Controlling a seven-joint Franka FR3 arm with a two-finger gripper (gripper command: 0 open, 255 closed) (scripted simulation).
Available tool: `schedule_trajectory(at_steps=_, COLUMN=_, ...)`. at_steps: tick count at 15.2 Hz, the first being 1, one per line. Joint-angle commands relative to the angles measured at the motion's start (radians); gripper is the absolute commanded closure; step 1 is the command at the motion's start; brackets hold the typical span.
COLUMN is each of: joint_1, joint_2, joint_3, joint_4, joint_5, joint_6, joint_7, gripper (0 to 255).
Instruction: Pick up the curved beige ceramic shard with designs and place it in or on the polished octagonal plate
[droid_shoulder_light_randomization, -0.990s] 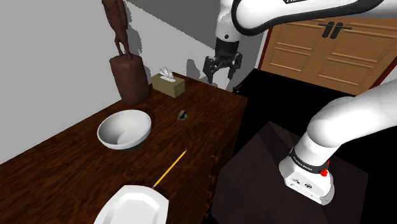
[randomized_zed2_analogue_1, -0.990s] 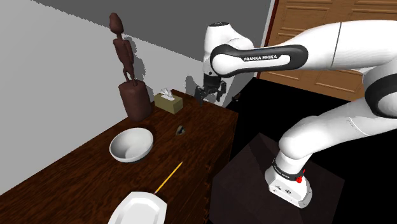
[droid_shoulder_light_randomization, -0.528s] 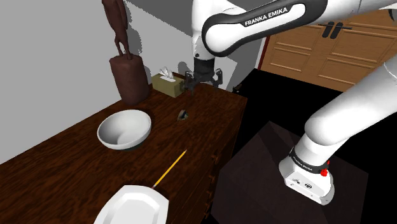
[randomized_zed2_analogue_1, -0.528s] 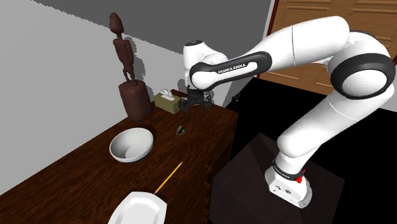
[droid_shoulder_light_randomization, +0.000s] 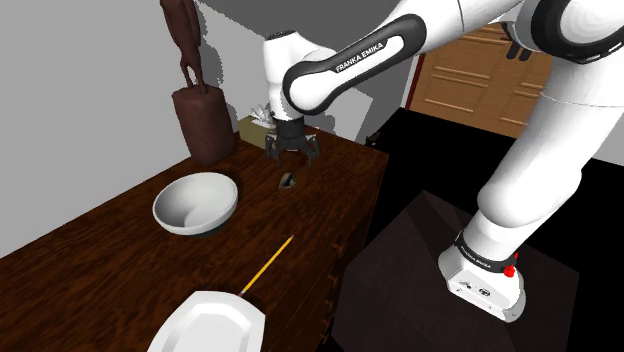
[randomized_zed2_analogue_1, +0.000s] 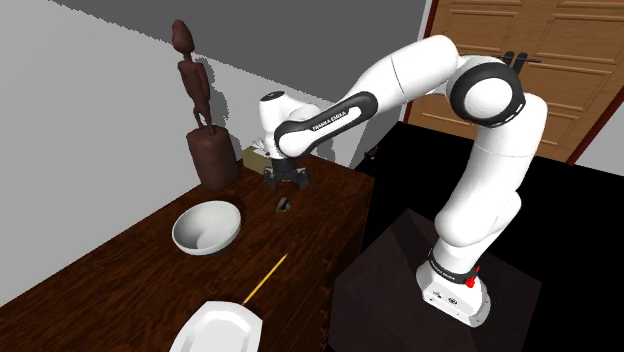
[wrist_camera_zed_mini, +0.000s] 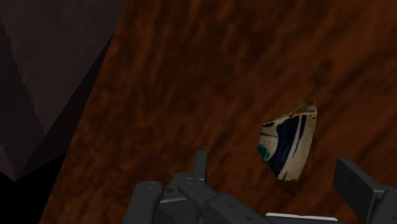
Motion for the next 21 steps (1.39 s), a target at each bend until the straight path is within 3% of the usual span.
schedule_trajectory(at_steps=1, joint_1=0.013, joint_2=0.057, joint_3=-0.008, joint_4=0.022, joint_5=-0.036, joint_6=0.012, joint_7=0.065, gripper=0)
schedule_trajectory(at_steps=8, joint_1=0.023, joint_2=0.100, joint_3=-0.021, joint_4=-0.026, joint_5=-0.073, joint_6=0.092, joint_7=0.091, gripper=0)
schedule_trajectory(at_steps=16, joint_1=0.023, joint_2=0.100, joint_3=-0.021, joint_4=-0.026, joint_5=-0.073, joint_6=0.092, joint_7=0.091, gripper=0)
schedule_trajectory(at_steps=17, joint_1=0.023, joint_2=0.100, joint_3=-0.021, joint_4=-0.026, joint_5=-0.073, joint_6=0.092, joint_7=0.091, gripper=255)
schedule_trajectory(at_steps=21, joint_1=0.023, joint_2=0.100, joint_3=-0.021, joint_4=-0.026, joint_5=-0.073, joint_6=0.092, joint_7=0.091, gripper=255)
